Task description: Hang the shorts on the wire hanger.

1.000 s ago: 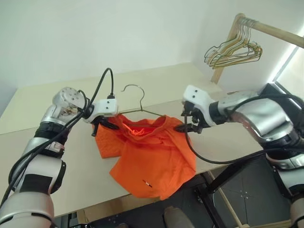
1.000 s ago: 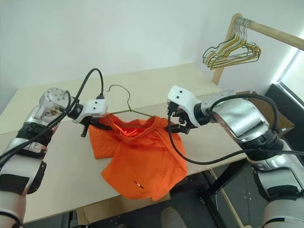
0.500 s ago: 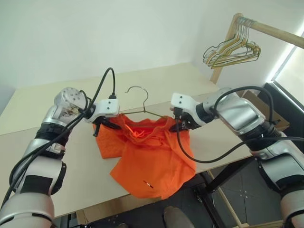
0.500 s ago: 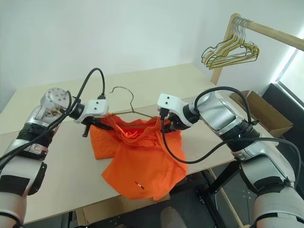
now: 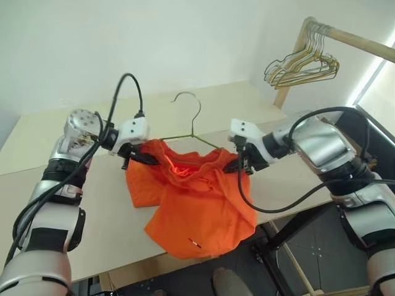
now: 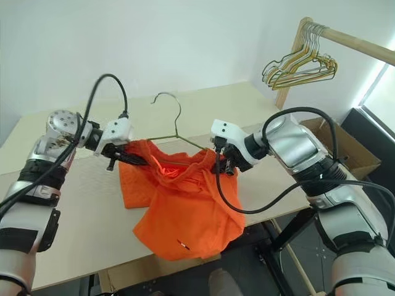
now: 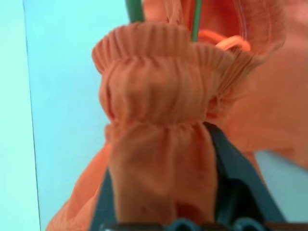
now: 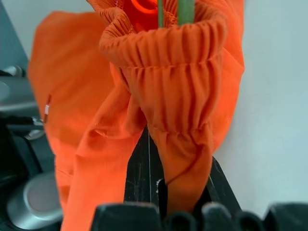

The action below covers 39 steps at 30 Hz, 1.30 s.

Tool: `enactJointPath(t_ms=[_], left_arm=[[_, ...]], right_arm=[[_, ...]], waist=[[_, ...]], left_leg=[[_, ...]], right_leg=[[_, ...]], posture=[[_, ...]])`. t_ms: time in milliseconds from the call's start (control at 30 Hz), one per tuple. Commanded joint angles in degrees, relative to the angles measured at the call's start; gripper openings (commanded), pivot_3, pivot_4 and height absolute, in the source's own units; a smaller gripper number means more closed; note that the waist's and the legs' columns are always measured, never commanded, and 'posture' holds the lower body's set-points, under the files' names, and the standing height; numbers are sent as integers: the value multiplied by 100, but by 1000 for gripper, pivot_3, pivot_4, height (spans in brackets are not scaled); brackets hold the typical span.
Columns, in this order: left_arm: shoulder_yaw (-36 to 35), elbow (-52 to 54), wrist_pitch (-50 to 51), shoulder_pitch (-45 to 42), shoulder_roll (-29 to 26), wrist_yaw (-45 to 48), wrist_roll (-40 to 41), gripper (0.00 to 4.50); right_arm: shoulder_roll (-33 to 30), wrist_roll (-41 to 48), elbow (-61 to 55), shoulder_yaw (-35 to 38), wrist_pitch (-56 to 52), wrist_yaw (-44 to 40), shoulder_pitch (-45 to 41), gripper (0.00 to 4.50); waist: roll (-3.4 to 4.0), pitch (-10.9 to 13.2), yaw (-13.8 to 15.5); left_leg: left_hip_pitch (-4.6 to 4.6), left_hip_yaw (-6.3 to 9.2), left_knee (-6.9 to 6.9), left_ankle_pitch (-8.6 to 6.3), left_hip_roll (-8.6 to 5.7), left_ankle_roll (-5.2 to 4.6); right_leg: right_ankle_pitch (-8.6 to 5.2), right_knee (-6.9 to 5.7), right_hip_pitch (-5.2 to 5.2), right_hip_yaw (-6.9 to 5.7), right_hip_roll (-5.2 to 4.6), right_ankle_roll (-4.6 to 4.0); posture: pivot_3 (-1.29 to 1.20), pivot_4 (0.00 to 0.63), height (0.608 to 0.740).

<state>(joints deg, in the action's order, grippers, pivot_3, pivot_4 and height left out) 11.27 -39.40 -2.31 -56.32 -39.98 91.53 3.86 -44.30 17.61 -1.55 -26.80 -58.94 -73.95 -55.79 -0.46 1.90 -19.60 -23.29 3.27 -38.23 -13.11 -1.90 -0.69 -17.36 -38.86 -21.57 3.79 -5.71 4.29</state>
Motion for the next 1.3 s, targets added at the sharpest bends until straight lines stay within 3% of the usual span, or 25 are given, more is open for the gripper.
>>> enactJointPath(t_ms=[33,200,267,433,667,767,933,1067,1300], left_arm=[[-435,-137,192,-241,-153,-11,316,2571],[-1019,-68,886,-283,-239,-428,750,4027],[-1414,136,1265,-237,-100,-1152,972,4481],[-2297,1887,3410,99,391,-2194,2382,4481],[-2953,4653,5161,808,1678,-4306,4251,4481],[-2822,5227,5250,1030,1834,-4544,4580,4481],[-2699,5292,5227,1120,1768,-4620,4816,4481],[-2574,5213,5113,1129,1699,-4590,4817,4481],[-2470,5229,5053,1149,1600,-4579,4870,4481]], right_arm=[[-370,474,-570,785,-671,167,455,0],[-625,988,-1404,2069,-1761,913,1571,0],[-578,1079,-1758,2773,-2263,1337,2075,0],[-292,1107,-2504,4375,-3300,2278,2898,0],[194,1326,-2718,5686,-3356,4171,3564,0],[488,1327,-2506,6225,-3356,5283,3461,0],[536,1825,-2191,6741,-3356,6662,2809,0],[639,2309,-1500,7199,-3356,7926,1820,0],[842,2441,-163,8337,-3356,9840,393,0]], waist=[[0,0,6],[0,0,0],[-1,-1,-3],[-1,-1,-2],[-3,-20,-68],[13,-30,-213],[41,-46,-440],[41,-46,-632],[41,-46,-653]], left_leg=[[0,1,-1,0,-1,0],[2,3,-3,0,-5,0],[2,5,-2,0,-5,-1],[-1,7,-7,-1,-8,-1],[7,5,-12,-2,-13,-3],[12,2,-12,-1,-14,-3],[46,-14,-1,0,-17,-5],[114,-18,19,-7,-9,-16],[113,-25,21,-7,-9,-17]], right_leg=[[0,0,0,0,-2,0],[-4,0,4,-2,-7,6],[-4,0,4,-2,-8,7],[-6,-3,10,0,-20,10],[-10,5,29,8,-38,17],[-10,13,31,11,-35,17],[-11,36,64,17,-30,18],[-12,85,150,13,-7,20],[-13,90,153,17,-7,21]], posture=[[-291,0,740],[-312,0,740],[-320,0,740],[-373,0,740],[-425,0,740],[-439,0,740],[-448,0,740],[-449,0,740],[-446,0,740]])
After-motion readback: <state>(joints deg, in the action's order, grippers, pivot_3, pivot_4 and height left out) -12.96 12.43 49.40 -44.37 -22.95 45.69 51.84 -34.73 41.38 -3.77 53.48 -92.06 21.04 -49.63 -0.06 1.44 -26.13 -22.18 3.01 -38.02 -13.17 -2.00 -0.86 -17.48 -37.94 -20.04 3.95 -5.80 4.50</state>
